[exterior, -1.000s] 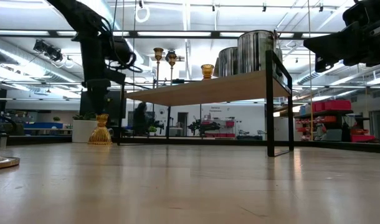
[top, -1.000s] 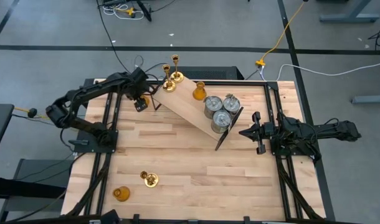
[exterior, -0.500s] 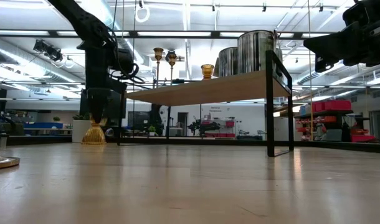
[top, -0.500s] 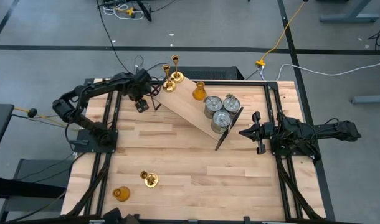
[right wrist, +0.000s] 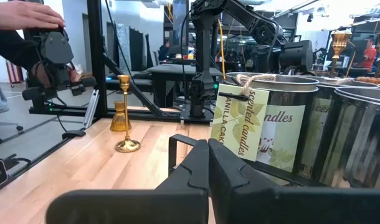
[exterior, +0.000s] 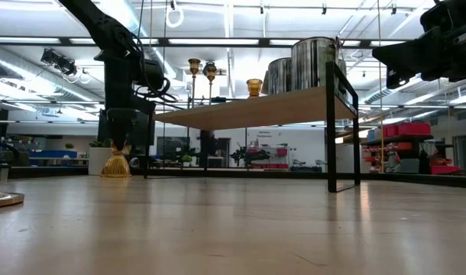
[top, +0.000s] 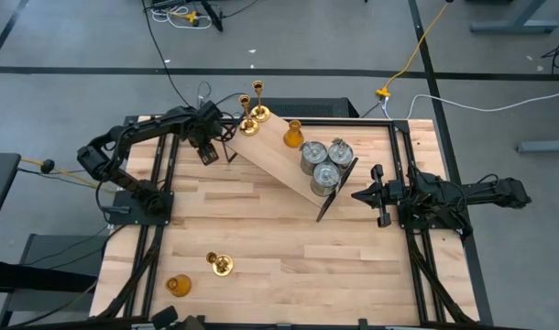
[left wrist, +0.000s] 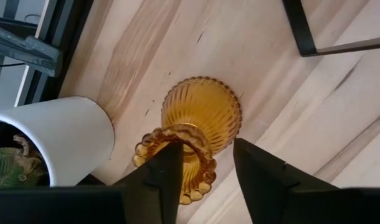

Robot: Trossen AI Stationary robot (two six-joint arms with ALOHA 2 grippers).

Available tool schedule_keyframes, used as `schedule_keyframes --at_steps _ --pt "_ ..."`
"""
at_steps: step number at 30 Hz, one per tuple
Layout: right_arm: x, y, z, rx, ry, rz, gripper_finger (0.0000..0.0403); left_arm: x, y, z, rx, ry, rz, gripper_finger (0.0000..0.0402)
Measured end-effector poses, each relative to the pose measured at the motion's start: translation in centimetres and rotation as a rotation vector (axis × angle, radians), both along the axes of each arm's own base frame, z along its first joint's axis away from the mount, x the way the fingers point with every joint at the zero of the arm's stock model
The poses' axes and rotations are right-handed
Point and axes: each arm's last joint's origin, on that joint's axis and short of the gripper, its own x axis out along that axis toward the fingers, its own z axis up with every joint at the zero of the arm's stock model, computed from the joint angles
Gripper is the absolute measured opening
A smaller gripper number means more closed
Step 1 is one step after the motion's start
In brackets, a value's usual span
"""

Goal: Pick & Place candle stick holders
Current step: Put the top yellow candle holder on the shelf aligned with the other yellow candle holder

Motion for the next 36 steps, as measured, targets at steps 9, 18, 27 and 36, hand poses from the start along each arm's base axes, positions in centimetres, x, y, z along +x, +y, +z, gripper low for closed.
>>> schedule_keyframes --at_steps 9,18,27,36 --pt "0.0 0.0 0.0 0.000 0.000 0.000 0.0003 0.0 0.0 0.0 -0.001 0.004 0.002 0.0108" --pt "0.0 0.0 0.0 0.000 0.000 0.000 0.0003 -0.1 -0.1 0.0 -0.009 0.009 -0.001 0.0065" --pt "0.0 0.0 0.0 0.000 0.000 0.000 0.0003 -0.4 -0.5 0.2 -0.027 0.028 0.000 0.0051" --pt "0.0 0.0 0.0 0.000 0.000 0.000 0.0003 -1.5 -1.7 1.6 -0.058 0.008 0.048 0.0047"
